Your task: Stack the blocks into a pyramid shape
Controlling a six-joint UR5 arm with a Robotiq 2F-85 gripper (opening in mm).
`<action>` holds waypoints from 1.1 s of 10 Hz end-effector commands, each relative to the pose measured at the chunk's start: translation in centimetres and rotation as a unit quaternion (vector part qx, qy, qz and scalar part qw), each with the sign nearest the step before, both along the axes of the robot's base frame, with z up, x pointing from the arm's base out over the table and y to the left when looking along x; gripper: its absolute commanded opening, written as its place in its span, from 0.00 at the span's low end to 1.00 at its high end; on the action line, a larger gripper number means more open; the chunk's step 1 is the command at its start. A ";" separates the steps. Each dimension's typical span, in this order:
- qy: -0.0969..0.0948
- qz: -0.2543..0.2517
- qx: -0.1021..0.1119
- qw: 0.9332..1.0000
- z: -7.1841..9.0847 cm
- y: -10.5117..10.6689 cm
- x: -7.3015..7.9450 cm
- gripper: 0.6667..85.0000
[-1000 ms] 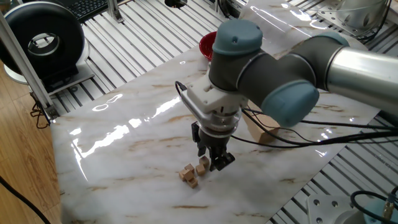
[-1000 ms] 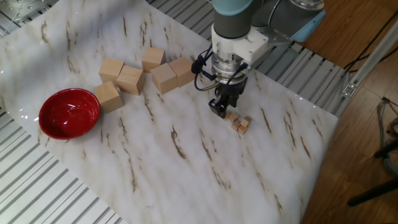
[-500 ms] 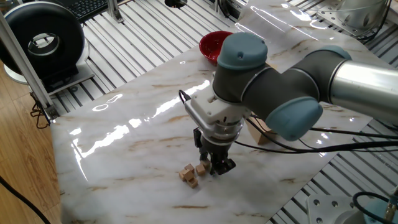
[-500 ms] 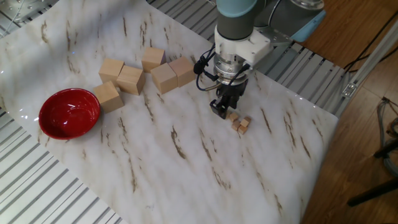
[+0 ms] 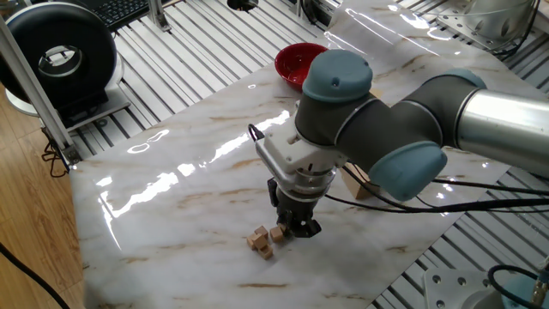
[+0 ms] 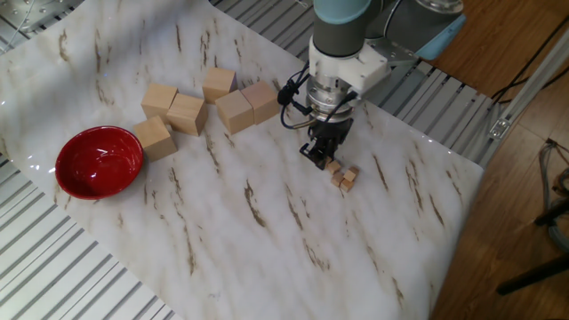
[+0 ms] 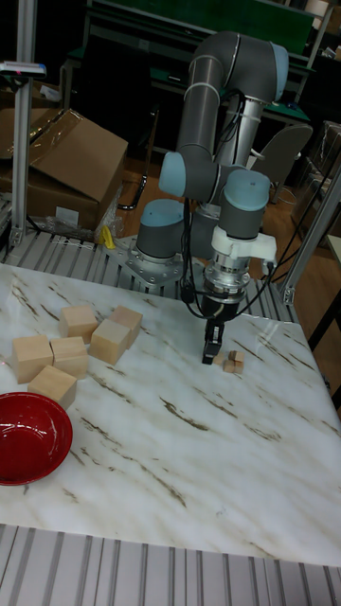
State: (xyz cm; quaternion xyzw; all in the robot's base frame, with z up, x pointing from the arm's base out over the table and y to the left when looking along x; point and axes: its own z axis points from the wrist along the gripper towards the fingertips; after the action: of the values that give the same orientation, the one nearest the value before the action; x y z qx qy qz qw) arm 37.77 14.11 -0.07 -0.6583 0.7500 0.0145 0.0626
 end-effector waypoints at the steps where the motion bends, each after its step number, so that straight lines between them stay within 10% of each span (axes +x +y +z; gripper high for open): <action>1: -0.006 -0.024 0.008 1.000 0.2 0.2 0.3 0.19; 11: -0.001 -0.009 0.009 1.000 1.4 -1.9 2.4 0.16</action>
State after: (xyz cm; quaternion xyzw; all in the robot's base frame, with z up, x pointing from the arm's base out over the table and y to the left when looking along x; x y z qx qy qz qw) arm 39.47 12.77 0.90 -0.6516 0.7557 0.0129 0.0652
